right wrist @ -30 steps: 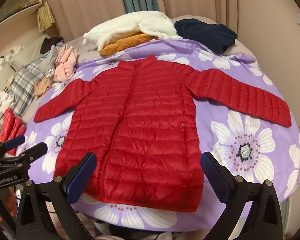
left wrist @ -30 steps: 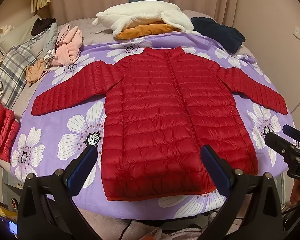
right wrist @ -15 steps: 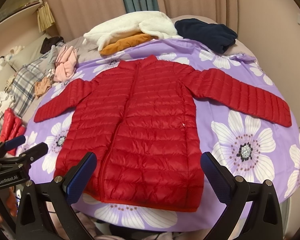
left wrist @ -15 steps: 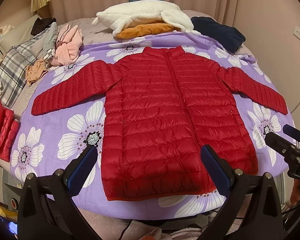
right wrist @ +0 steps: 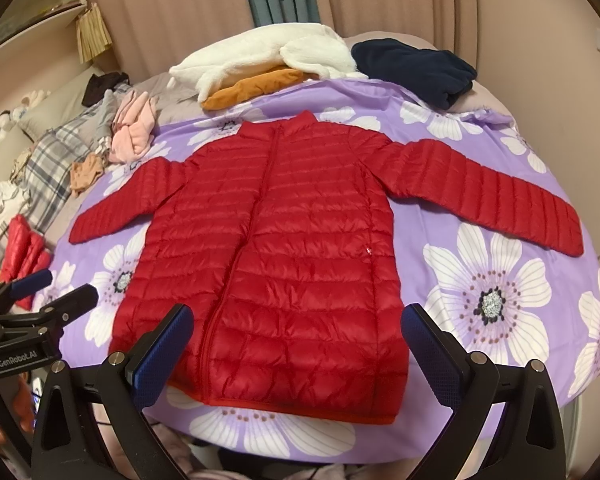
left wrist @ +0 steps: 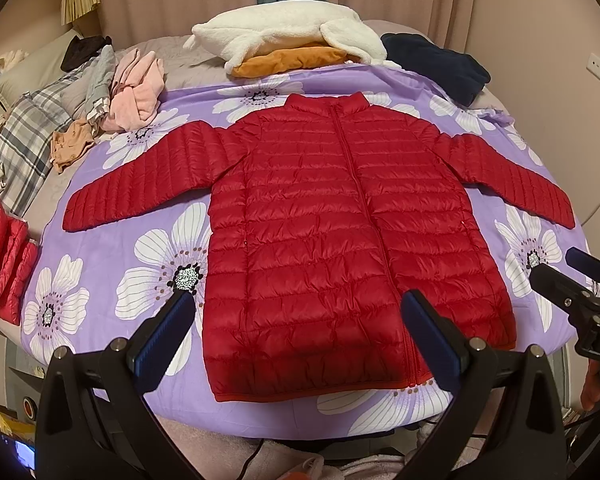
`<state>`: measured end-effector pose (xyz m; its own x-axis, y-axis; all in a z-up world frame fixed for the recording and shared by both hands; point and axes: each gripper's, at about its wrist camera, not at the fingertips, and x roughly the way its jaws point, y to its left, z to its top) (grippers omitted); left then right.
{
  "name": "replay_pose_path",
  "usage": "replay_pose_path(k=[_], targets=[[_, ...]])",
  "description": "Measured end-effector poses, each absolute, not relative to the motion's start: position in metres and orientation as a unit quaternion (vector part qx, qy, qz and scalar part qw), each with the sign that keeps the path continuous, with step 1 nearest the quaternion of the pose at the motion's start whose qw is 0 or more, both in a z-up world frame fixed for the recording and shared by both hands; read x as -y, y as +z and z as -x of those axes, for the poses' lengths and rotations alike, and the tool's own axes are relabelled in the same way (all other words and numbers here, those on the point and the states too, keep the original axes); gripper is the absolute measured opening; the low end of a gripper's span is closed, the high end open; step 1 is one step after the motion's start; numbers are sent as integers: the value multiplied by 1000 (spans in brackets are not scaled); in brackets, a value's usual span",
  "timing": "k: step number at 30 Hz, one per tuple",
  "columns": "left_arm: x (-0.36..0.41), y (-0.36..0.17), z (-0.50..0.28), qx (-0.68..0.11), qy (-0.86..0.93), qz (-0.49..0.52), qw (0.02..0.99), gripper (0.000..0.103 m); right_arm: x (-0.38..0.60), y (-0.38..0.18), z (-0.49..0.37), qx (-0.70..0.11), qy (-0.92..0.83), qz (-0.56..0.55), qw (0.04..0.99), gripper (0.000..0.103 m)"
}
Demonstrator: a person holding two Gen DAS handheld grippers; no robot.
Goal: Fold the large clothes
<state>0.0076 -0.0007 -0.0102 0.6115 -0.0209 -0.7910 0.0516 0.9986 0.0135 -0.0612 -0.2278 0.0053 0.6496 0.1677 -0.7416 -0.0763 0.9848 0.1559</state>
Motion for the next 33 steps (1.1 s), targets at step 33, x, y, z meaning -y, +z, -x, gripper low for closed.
replay_pose_path(k=[33], targets=[[-1, -12, -7, -441, -19, -18, 897, 103, 227, 5, 62, -414, 67, -56, 906, 102]])
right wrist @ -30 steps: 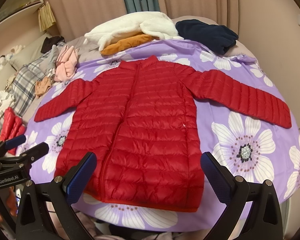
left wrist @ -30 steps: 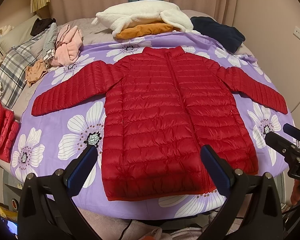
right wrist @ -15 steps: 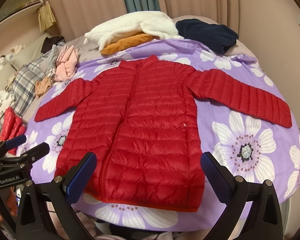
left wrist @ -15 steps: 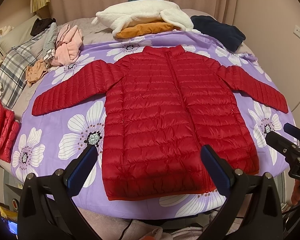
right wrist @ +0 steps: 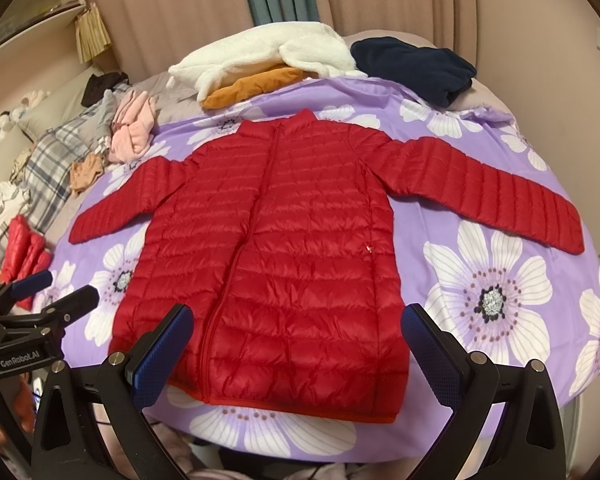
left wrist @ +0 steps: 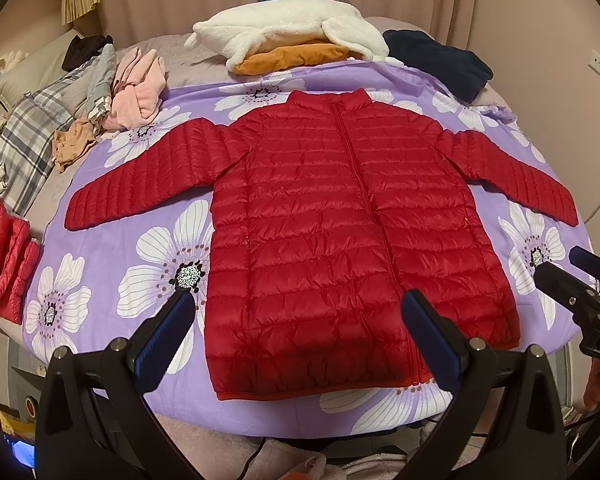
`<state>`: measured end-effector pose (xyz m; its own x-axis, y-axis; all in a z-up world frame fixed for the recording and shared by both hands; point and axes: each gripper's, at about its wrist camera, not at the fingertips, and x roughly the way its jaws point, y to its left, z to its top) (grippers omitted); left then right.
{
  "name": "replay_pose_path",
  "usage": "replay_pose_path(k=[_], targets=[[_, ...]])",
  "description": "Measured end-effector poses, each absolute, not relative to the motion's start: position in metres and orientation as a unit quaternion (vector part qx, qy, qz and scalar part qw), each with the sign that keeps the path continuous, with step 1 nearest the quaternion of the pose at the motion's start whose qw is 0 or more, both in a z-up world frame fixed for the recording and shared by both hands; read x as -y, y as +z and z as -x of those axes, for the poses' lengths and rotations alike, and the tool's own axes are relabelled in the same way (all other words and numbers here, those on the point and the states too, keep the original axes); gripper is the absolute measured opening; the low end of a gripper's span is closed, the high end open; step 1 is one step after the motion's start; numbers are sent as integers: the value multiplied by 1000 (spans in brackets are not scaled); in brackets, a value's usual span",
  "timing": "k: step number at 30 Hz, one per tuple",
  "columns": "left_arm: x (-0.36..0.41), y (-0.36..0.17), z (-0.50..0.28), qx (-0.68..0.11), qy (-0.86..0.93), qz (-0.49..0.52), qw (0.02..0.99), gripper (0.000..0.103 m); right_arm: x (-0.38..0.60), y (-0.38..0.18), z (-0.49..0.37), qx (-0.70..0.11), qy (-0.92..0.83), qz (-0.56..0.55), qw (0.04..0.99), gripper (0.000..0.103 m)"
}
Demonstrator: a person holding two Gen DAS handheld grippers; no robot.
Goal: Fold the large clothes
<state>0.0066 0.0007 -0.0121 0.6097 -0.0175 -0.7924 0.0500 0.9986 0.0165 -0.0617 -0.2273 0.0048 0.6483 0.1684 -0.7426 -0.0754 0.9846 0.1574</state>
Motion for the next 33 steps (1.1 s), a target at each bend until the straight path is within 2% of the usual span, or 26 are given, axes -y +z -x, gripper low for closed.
replay_pose_path(k=[5, 17, 22, 33], targets=[[-7, -16, -9, -447, -34, 5, 894, 103, 235, 4, 61, -403, 63, -78, 910, 102], [-87, -92, -56, -549, 4, 213, 808, 103, 363, -39, 57, -359, -26, -289, 887, 102], [-103, -89, -63, -537, 20, 229, 812, 103, 424, -65, 56, -317, -56, -383, 866, 102], [-97, -88, -86, -517, -41, 269, 811, 103, 503, -113, -9, -311, -106, -454, 828, 102]])
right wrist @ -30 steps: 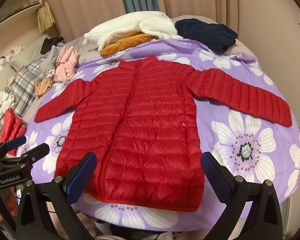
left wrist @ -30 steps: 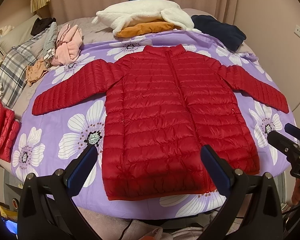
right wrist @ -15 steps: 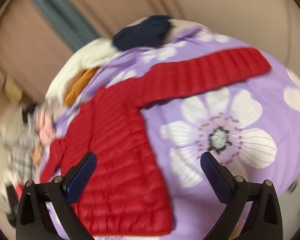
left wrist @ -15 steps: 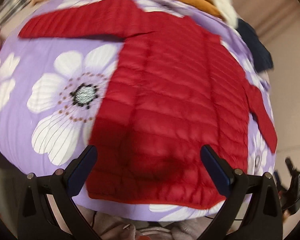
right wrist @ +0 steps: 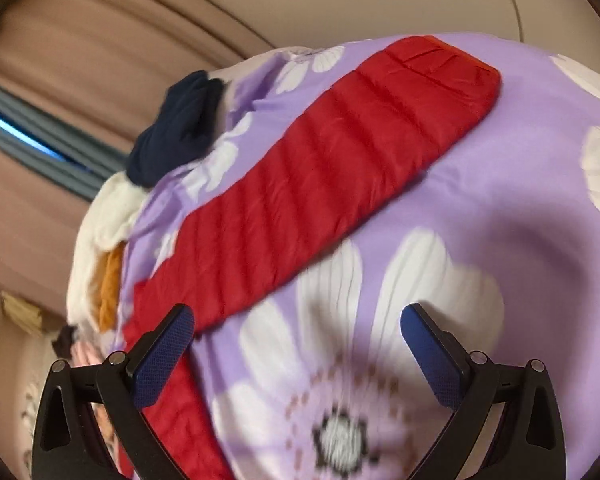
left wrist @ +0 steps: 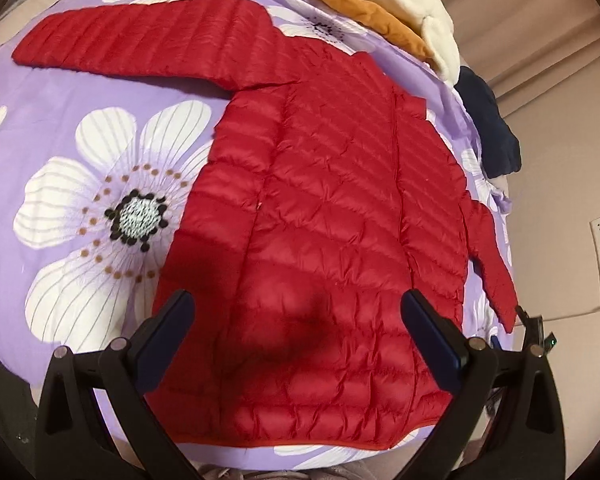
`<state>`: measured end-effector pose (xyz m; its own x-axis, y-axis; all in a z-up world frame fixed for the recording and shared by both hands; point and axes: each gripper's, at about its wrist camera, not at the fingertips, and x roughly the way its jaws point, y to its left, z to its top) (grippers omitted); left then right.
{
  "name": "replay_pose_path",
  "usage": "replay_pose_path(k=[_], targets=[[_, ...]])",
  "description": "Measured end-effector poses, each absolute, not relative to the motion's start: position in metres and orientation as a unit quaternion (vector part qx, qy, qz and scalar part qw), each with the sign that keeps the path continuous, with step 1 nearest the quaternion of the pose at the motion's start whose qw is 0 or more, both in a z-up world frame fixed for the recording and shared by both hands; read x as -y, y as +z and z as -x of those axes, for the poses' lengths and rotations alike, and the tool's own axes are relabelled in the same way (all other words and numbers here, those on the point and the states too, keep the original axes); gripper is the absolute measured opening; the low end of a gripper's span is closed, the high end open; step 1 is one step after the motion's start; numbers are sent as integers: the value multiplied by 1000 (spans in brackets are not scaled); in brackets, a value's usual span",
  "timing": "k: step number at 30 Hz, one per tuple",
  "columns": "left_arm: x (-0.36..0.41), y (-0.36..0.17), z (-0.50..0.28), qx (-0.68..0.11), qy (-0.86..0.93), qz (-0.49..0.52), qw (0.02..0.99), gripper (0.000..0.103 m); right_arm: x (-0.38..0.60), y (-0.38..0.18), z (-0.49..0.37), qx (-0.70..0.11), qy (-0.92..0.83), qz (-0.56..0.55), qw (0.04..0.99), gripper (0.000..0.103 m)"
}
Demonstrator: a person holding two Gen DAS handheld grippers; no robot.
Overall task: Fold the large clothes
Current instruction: 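Move the right tool to a sleeve cuff and close on it, then fold the held sleeve across the jacket body with the right tool, release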
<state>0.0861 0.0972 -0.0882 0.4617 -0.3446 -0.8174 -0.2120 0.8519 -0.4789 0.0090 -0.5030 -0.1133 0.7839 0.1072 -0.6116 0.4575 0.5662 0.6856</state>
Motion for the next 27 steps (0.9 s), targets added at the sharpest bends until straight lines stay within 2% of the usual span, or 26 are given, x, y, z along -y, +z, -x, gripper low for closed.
replay_pose_path(k=[4, 9, 10, 12, 13, 16, 20, 27], targets=[[-90, -84, -97, -510, -43, 248, 822, 103, 520, -119, -22, -286, -118, -469, 827, 102], [-86, -83, -107, -490, -67, 274, 825, 103, 543, -125, -28, -229, -117, -528, 810, 101], [-84, -83, -109, -488, -69, 275, 826, 103, 546, -126, -28, -216, -119, -540, 805, 94], [-80, -85, -111, -493, -70, 266, 825, 103, 551, -130, -26, -205, -135, -558, 793, 71], [-76, -86, -113, -499, -70, 259, 824, 103, 554, -134, -24, -205, -144, -566, 785, 53], [-67, -92, -118, -521, -79, 236, 816, 103, 565, -149, -15, -203, -155, -604, 755, 20], [-68, -93, -119, -525, -59, 204, 824, 103, 566, -140, 1, -186, -152, -605, 759, 10], [-97, -99, -110, -516, -45, 249, 819, 103, 520, -40, 6, -161, -91, -475, 860, 10]])
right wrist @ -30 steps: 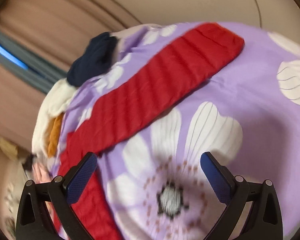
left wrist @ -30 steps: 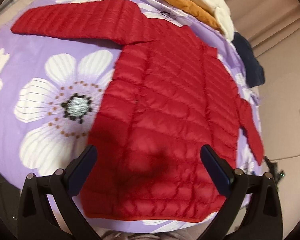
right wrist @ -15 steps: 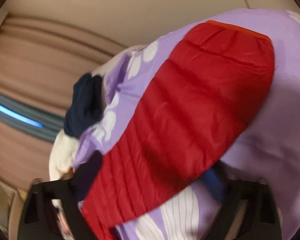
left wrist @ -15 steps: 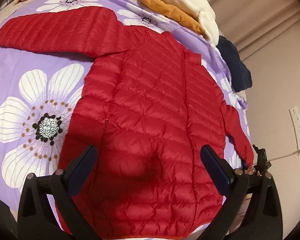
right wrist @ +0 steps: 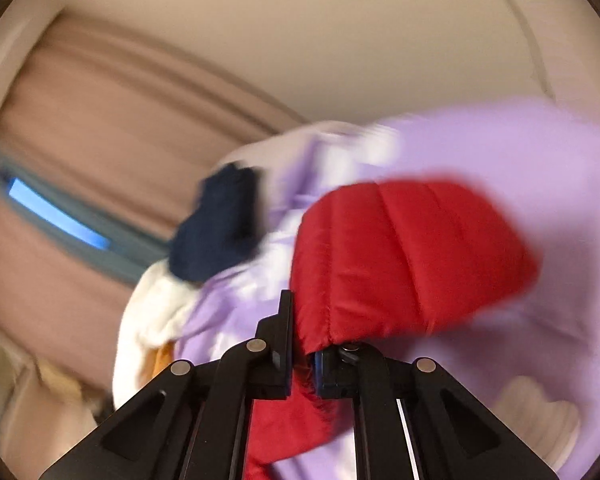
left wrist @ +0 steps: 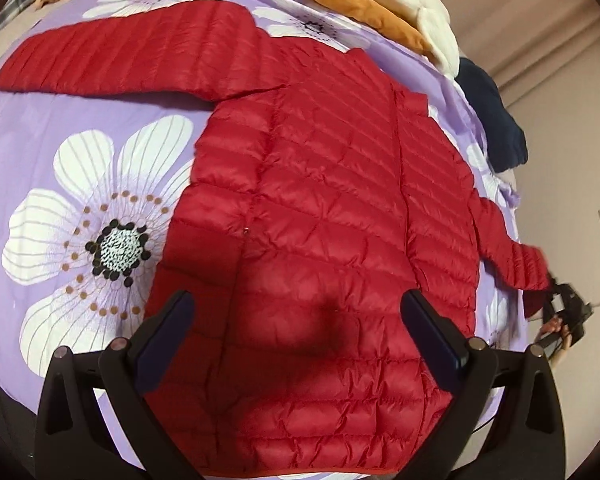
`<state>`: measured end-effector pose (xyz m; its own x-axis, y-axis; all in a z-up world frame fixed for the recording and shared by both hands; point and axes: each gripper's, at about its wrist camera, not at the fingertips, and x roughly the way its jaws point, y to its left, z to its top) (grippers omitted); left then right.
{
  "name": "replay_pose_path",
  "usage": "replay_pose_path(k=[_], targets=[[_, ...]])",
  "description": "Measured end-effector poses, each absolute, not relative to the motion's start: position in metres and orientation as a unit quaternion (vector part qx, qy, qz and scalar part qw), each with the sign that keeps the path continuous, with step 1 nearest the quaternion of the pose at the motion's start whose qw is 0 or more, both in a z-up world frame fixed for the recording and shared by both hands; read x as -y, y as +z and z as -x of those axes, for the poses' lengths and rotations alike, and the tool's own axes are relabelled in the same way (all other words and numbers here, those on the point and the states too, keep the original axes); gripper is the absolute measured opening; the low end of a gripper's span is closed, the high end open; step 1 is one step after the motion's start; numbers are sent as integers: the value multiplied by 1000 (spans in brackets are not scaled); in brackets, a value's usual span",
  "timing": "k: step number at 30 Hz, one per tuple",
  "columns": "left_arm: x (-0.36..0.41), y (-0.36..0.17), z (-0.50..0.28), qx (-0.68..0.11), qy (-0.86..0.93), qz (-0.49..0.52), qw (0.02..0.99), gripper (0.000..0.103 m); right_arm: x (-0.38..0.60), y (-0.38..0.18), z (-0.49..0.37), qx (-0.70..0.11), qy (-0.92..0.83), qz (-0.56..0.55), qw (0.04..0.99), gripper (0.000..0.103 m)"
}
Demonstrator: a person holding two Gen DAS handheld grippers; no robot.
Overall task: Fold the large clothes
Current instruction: 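Fold the held sleeve across the jacket body with the right tool, release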
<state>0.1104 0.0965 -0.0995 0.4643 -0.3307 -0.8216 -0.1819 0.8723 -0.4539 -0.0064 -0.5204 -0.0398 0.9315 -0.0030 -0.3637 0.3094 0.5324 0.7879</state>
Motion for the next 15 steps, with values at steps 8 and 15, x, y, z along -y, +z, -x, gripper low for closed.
replay_pose_path(k=[8, 15], targets=[[-113, -97, -96, -506, -40, 259, 822, 103, 370, 63, -24, -187, 37, -270, 944, 10], [-133, -97, -89, -500, -28, 260, 826, 103, 204, 46, -89, -258, 98, -58, 959, 10]])
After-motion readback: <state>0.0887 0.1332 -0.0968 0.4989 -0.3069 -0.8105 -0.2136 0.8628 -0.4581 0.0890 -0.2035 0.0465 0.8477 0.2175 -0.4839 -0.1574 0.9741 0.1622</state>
